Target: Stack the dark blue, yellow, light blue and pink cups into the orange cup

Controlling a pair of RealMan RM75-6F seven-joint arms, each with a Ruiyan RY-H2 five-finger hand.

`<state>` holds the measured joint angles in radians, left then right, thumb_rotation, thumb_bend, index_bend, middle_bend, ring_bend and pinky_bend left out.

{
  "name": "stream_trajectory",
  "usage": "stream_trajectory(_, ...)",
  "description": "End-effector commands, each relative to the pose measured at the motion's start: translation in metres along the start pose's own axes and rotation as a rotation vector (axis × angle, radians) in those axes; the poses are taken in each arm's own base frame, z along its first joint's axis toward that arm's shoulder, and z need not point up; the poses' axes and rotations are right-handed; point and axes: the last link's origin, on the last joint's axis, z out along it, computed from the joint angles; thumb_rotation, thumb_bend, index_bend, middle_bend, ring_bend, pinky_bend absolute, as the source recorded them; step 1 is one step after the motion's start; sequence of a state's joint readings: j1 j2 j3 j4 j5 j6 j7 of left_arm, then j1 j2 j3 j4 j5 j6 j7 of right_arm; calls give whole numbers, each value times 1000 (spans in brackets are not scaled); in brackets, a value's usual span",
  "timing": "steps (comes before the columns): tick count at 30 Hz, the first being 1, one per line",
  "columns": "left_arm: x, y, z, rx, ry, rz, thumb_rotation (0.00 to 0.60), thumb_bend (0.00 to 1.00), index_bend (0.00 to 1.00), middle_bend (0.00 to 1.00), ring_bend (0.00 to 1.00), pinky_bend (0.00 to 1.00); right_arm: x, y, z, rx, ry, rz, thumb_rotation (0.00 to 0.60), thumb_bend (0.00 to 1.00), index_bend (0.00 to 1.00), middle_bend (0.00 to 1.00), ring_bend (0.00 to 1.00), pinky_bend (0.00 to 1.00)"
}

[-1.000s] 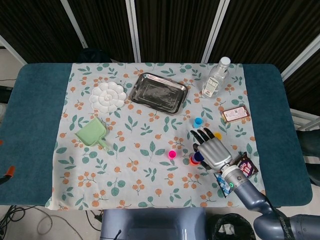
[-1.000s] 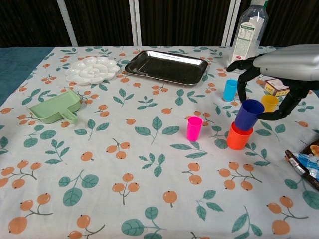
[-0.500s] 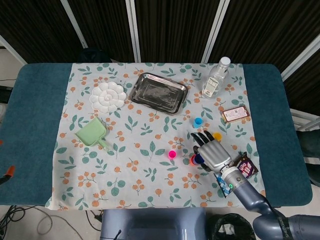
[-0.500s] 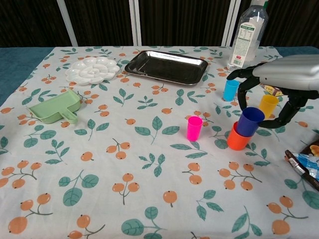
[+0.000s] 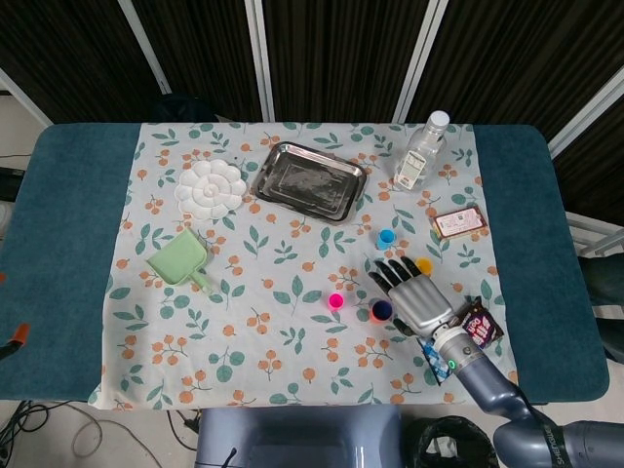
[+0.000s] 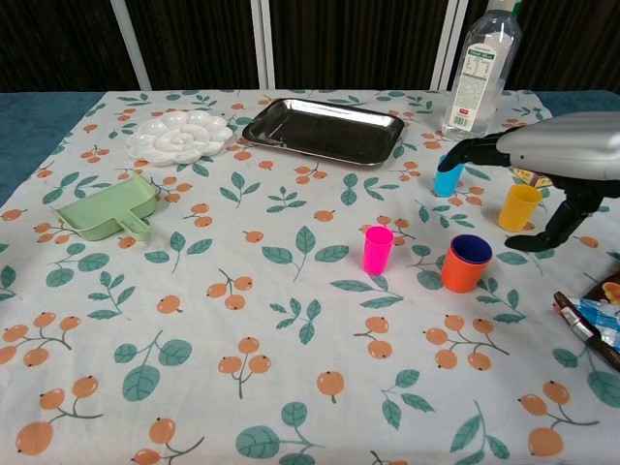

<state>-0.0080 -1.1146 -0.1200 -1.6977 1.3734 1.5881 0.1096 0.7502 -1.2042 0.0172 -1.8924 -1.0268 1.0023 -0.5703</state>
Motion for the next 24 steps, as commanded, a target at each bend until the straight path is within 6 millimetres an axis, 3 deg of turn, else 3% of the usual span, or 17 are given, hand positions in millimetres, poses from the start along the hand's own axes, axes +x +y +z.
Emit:
stream_trajectory(1, 0, 0, 0, -1, 1, 0, 600, 216, 211, 115, 0, 0, 5, 4, 0, -13, 20, 9, 600, 407, 94, 0, 46, 47)
stream_trajectory(7, 0, 0, 0, 1, 1, 0, 600, 215, 211, 115, 0, 0, 18, 20, 0, -67, 62, 27, 600, 406, 145, 0, 46, 47)
stream_trajectory(13, 1, 0, 0, 2, 2, -2, 600, 215, 211, 115, 0, 0, 35, 58, 9, -184, 116, 51, 600, 407, 174, 0, 45, 47)
stream_trajectory(18, 0, 0, 0, 2, 2, -1, 600, 216, 211, 115, 0, 0, 36, 84, 24, -247, 99, 30, 600, 407, 186, 0, 45, 47)
stream_trajectory(24, 0, 1, 0, 0, 1, 4, 600, 216, 211, 115, 0, 0, 24, 103, 42, -300, 42, 24, 600, 407, 214, 0, 45, 47)
